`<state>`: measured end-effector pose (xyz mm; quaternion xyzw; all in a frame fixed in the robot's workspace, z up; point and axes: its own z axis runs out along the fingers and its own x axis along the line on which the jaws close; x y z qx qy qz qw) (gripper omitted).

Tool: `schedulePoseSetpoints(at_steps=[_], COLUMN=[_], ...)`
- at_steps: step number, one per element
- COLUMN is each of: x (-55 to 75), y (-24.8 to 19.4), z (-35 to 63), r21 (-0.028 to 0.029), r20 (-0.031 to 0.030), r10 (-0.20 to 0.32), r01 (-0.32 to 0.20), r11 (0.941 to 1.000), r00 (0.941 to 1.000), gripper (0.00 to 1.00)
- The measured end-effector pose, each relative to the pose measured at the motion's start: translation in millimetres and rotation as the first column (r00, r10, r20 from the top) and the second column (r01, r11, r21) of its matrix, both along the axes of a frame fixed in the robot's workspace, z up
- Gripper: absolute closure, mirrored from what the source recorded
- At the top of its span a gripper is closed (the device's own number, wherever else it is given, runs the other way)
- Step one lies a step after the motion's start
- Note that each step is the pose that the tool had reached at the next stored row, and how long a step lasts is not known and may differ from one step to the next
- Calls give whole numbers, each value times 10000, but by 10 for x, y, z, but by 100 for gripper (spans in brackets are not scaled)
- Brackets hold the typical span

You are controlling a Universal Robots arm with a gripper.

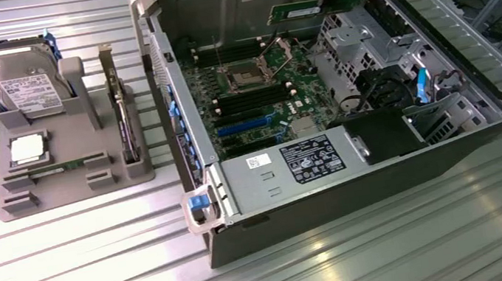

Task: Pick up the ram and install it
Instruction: 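Insert the ram into the slot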

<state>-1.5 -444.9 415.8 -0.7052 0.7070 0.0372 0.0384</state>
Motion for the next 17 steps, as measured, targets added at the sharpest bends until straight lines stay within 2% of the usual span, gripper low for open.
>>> schedulePoseSetpoints(at_steps=[17], x=[-34], y=[0], z=[-186], r21=[0], r20=[0], r10=[1], r01=[-1], r11=[10000], r00=[10000], gripper=[88])
